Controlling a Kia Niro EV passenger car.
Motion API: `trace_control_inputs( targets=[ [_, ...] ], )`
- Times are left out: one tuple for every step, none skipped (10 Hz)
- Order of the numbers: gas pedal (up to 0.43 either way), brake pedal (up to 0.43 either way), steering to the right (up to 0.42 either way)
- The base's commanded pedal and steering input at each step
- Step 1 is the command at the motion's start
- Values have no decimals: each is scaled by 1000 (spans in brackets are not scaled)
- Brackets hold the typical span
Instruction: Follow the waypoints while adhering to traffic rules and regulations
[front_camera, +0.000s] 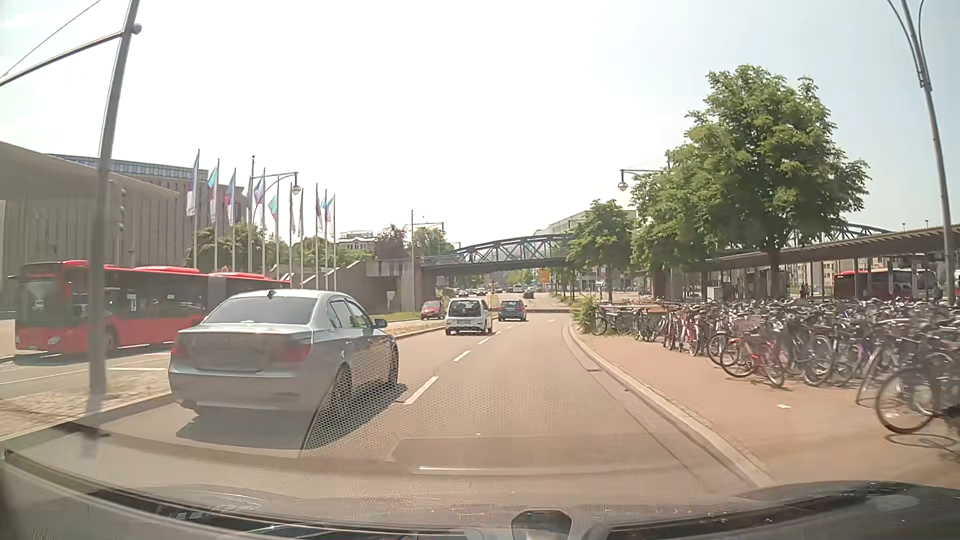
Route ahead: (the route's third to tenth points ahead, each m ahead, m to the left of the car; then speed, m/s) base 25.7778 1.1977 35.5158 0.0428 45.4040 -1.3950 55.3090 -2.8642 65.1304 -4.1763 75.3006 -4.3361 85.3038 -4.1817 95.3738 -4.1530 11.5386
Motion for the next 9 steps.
trace_control_inputs(
  targets=[
    [79, 0, 7],
    [79, 0, 9],
    [79, 0, 12],
    [79, 0, 14],
    [79, 0, 15],
    [79, 0, 16],
    [79, 0, 16],
    [79, 0, 16],
    [79, 0, 17]
  ],
)
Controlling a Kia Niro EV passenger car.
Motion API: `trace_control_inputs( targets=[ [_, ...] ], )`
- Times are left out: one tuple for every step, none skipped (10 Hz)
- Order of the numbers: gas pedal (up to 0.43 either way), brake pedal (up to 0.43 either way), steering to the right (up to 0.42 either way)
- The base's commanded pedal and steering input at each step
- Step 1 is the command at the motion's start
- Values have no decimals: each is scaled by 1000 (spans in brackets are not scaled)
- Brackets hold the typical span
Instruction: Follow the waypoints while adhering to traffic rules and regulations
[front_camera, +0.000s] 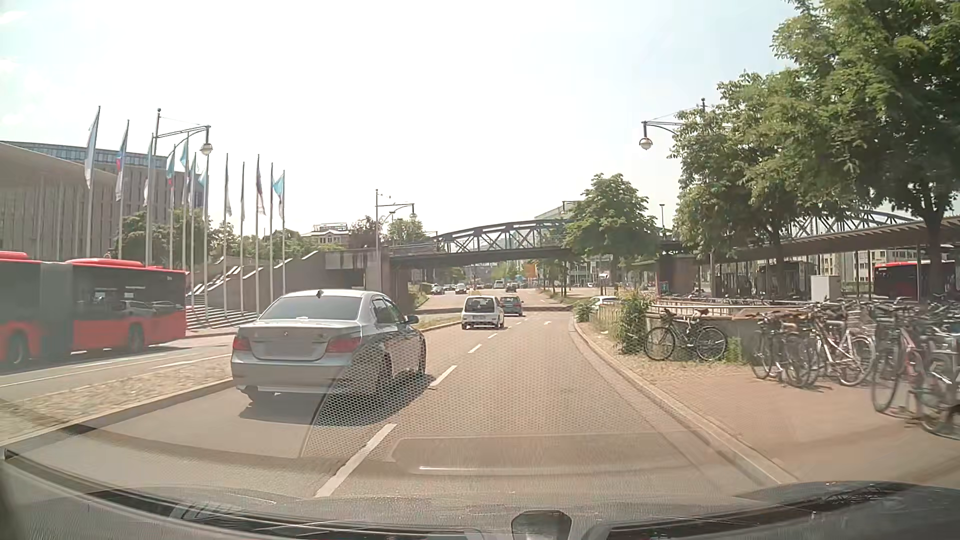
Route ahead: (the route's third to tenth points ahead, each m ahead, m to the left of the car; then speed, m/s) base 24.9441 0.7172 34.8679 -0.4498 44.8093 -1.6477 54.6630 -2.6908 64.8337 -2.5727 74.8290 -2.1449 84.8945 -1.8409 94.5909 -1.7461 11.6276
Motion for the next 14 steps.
trace_control_inputs(
  targets=[
    [79, 0, 17],
    [79, 0, 17],
    [79, 0, 17],
    [79, 0, 17],
    [79, 0, 17],
    [79, 0, 17],
    [79, 0, 17],
    [79, 0, 18],
    [79, 0, 18],
    [79, 0, 19],
    [79, 0, 19],
    [79, 0, 19],
    [79, 0, 19],
    [79, 0, 19]
  ],
)
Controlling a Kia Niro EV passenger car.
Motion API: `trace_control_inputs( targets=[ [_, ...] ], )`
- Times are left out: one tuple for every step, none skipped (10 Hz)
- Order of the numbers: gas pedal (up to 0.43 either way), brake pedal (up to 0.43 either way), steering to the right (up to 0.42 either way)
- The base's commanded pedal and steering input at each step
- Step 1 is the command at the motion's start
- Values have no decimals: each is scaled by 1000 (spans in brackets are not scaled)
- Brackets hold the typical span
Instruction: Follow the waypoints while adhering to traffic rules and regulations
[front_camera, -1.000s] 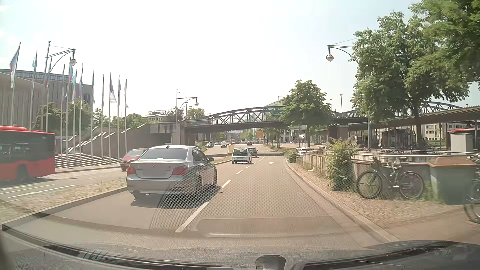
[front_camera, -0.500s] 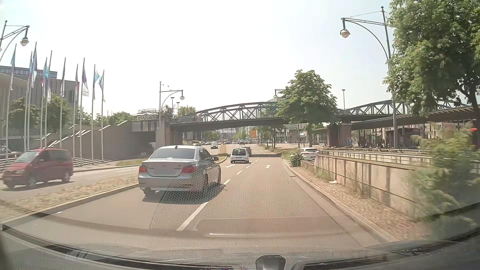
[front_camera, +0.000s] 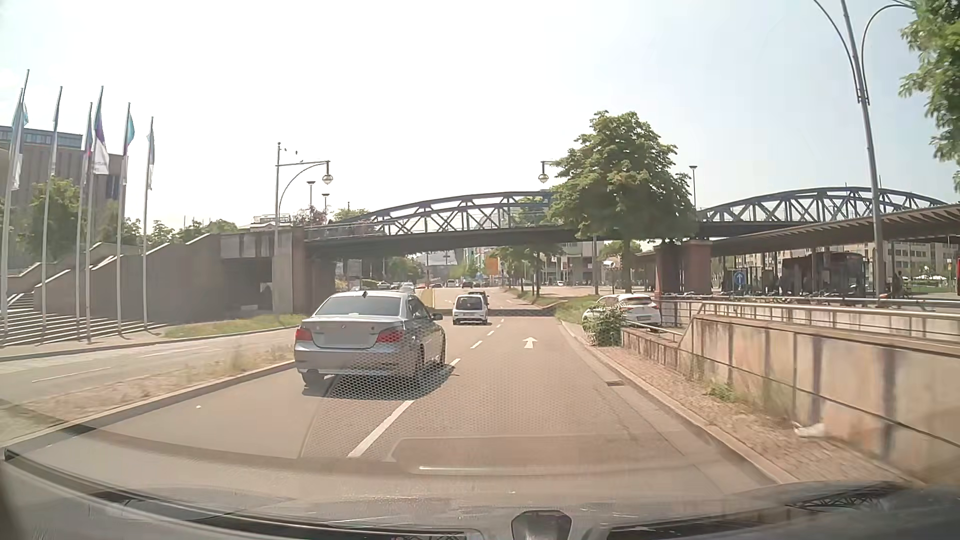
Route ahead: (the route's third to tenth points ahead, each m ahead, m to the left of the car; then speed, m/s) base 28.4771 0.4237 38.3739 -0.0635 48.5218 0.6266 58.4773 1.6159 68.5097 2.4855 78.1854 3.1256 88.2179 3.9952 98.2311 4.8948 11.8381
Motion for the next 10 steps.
trace_control_inputs(
  targets=[
    [79, 0, 19],
    [79, 0, 19],
    [79, 0, 19],
    [79, 0, 19],
    [79, 0, 19],
    [79, 0, 19],
    [79, 0, 18],
    [79, 0, 17],
    [79, 0, 15],
    [79, 0, 12]
  ],
)
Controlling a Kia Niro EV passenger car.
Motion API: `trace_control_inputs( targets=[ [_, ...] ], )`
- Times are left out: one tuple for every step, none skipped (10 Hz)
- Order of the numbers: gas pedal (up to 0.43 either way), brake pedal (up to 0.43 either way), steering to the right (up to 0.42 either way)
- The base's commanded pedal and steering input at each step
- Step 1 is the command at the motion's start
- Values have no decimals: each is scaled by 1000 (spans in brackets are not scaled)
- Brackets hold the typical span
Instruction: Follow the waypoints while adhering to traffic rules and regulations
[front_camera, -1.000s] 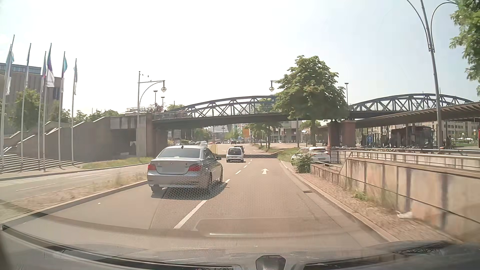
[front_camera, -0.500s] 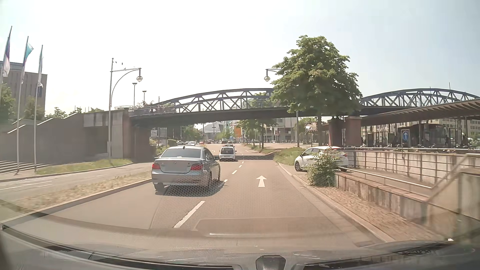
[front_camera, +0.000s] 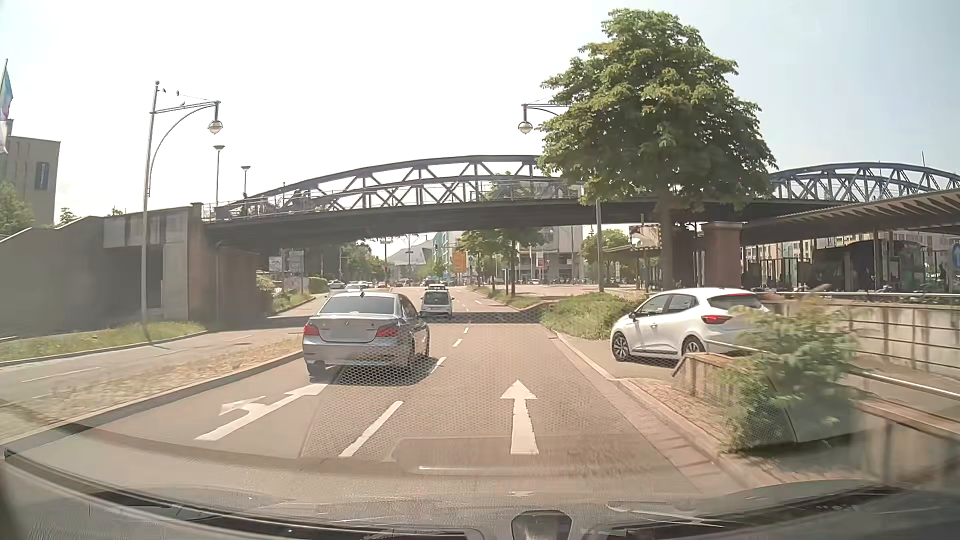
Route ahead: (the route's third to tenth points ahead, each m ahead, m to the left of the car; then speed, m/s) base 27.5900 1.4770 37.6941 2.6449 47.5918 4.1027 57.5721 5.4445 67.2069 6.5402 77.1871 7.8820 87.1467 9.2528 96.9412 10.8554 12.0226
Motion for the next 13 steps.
trace_control_inputs(
  targets=[
    [79, 0, 8],
    [79, 0, 7],
    [79, 0, 6],
    [79, 0, 5],
    [79, 0, 5],
    [79, 0, 4],
    [79, 0, 4],
    [79, 0, 2],
    [79, 0, 0],
    [79, 0, -1],
    [79, 0, -4],
    [79, 0, -8],
    [79, 0, -9]
  ],
)
